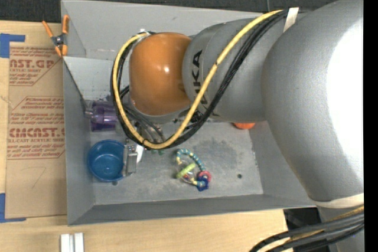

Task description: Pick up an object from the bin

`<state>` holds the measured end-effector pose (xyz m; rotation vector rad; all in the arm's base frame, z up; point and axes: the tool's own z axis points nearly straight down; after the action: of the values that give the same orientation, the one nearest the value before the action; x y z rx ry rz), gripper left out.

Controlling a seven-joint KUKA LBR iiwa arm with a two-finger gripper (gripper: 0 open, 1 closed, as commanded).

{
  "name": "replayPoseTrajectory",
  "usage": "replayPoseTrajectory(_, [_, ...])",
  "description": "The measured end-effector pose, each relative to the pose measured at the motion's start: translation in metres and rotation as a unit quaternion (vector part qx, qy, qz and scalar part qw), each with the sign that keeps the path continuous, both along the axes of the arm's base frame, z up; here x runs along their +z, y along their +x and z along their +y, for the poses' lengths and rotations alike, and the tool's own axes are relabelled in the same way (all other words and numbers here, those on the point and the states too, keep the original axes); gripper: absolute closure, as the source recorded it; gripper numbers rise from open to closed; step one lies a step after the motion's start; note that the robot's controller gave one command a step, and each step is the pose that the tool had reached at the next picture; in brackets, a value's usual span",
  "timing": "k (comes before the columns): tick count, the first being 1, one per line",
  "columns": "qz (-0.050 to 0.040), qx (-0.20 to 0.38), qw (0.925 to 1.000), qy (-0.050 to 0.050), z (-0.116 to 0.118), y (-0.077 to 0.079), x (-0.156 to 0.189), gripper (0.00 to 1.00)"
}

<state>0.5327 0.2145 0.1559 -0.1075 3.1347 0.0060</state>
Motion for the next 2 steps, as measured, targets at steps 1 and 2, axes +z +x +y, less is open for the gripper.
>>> replayPoseTrajectory(1, [0.0091,-0.057,0.9983,-0.001,0.007,-0.025,-0.058,0.0])
replayPoseTrajectory(2, [-0.0001,0.1,0.995,0.0,0.011,-0.011,-0.087,0.0])
